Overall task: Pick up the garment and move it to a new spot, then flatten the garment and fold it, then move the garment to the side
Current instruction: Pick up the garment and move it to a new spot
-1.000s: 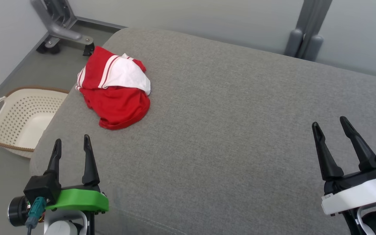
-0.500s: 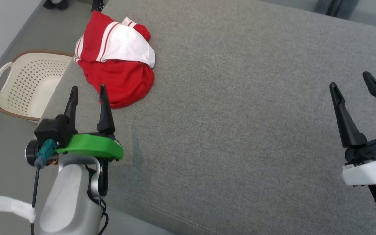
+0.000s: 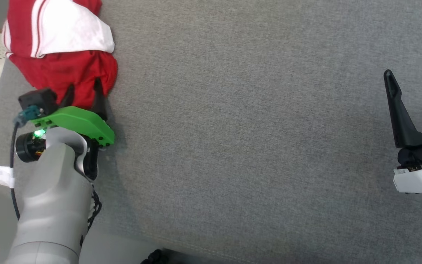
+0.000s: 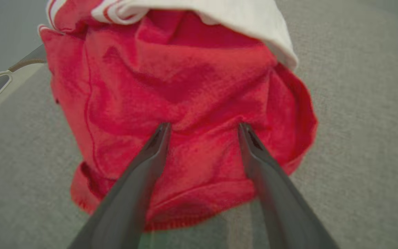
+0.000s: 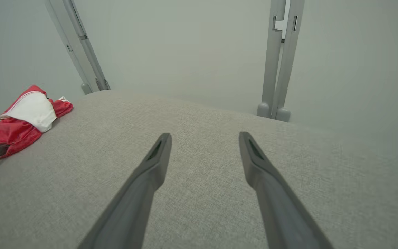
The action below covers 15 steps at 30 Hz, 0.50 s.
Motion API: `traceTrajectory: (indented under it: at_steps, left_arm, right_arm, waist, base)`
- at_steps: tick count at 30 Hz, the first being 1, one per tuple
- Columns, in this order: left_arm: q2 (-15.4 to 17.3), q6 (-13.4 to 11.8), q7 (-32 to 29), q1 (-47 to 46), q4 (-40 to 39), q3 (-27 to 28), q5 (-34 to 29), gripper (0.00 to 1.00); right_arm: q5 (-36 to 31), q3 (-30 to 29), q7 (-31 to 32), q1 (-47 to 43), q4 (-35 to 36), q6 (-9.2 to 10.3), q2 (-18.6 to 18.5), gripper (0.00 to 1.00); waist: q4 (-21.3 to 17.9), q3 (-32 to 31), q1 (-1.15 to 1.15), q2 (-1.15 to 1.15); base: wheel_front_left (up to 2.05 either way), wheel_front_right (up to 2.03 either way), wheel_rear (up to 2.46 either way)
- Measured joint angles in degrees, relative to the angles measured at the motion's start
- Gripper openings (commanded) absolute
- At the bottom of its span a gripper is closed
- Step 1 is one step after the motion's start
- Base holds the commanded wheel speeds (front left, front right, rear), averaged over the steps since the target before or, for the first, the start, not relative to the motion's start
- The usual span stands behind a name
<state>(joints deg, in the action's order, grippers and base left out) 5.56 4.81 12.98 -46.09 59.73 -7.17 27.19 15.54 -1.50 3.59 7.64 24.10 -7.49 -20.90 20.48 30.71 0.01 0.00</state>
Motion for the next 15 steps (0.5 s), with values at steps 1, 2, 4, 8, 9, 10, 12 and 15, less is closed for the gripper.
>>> traceTrajectory:
  at_steps: [1, 2, 4, 8, 9, 10, 12, 15]
  left_arm:
    - [0.4, 0.3, 0.3, -0.9, 1.1, 0.3, 0.5, 0.94]
    - [0.7, 0.4, 0.8, -1.5, 2.1, 0.7, 0.8, 0.41]
    - [1.2, 0.6, 1.8, -1.9, 3.3, 1.3, 1.0, 0.0]
    - [2.7, 0.7, 2.2, -1.3, 2.9, 1.8, 0.5, 0.0]
    - [3.0, 0.2, 2.2, -0.7, 1.0, 2.3, 0.2, 0.0]
    - [3.3, -0.3, 2.2, 0.3, -0.8, 2.8, -0.3, 0.0]
    - [4.2, -1.3, 2.1, 3.2, -6.2, 4.4, -1.6, 0.0]
    - [4.7, -2.2, 2.1, 7.5, -14.4, 6.7, -3.7, 0.0]
  right_arm:
    - [0.0, -0.1, -0.2, 0.0, -0.1, 0.0, 0.1, 1.0]
    - [0.0, -0.2, -0.2, 0.0, -0.4, 0.0, 0.1, 1.0]
    - [0.0, -0.2, -0.6, 0.1, -0.9, 0.0, 0.3, 1.0]
    - [0.0, 0.1, -1.6, 0.1, -2.1, 0.0, 0.9, 1.0]
    - [0.0, 0.2, -2.0, 0.0, -2.4, 0.0, 1.2, 1.0]
    - [0.0, 0.2, -2.3, -0.1, -2.6, 0.0, 1.4, 1.0]
    - [0.0, 0.5, -2.9, -0.3, -3.5, 0.0, 1.9, 1.0]
    - [0.0, 1.1, -3.8, -1.0, -4.6, 0.0, 2.9, 1.0]
  waist:
    - [-0.6, 0.4, 0.0, 0.0]
    - [-1.2, 0.7, 0.0, 0.0]
    - [-2.1, 1.1, 0.0, 0.0]
    - [-3.3, 0.3, 0.0, 0.0]
    - [-3.5, -0.3, 0.0, 0.0]
    - [-3.6, -0.7, 0.0, 0.0]
    - [-3.8, -2.1, 0.0, 0.0]
    - [-4.2, -4.5, 0.0, 0.0]
  base:
    - [0.0, 0.0, 0.0]
    - [0.0, 0.0, 0.0]
    - [0.0, 0.0, 0.0]
    - [0.0, 0.0, 0.0]
    - [0.0, 0.0, 0.0]
    - [0.0, 0.0, 0.0]
    - [0.0, 0.0, 0.0]
    - [0.0, 0.0, 0.0]
